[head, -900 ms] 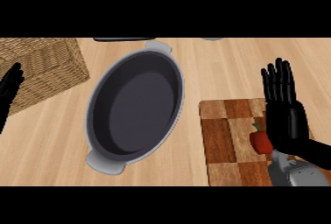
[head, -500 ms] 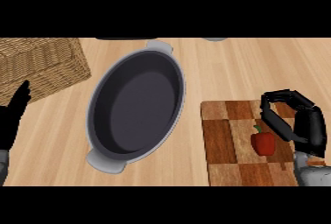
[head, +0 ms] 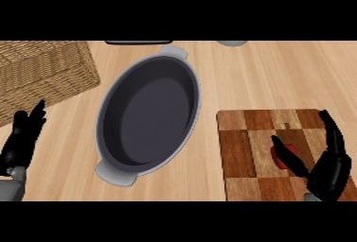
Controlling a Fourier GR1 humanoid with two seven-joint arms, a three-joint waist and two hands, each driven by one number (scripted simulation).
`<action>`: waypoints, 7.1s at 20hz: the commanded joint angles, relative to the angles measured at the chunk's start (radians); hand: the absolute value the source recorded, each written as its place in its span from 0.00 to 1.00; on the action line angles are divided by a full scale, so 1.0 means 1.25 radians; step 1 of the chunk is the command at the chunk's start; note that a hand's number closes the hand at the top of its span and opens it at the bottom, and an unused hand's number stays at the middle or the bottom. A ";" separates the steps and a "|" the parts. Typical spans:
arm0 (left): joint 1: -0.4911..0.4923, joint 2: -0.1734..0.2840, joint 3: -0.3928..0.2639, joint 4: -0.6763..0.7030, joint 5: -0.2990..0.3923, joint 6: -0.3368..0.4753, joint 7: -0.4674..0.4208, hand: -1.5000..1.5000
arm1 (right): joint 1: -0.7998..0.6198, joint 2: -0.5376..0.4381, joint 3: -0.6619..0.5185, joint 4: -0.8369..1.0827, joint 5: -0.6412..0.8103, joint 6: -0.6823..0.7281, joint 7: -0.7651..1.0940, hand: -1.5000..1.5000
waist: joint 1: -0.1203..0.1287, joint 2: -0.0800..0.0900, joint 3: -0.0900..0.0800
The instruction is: Pick the bell pepper from the cutting board and place it in the pot
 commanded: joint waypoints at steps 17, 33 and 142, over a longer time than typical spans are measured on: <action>0.023 -0.045 -0.048 -0.072 -0.038 0.032 0.063 0.50 | -0.012 0.047 0.114 -0.356 0.320 0.904 0.821 0.00 | 0.024 0.000 0.000; 0.007 -0.041 -0.002 -0.079 -0.057 0.022 0.093 0.50 | -0.076 0.170 0.037 -0.315 0.353 1.049 0.899 0.00 | 0.013 0.001 0.004; -0.039 -0.161 0.160 -0.073 -0.201 -0.143 0.105 0.50 | -0.846 0.195 0.291 0.046 0.148 0.794 0.779 1.00 | 0.033 0.005 0.003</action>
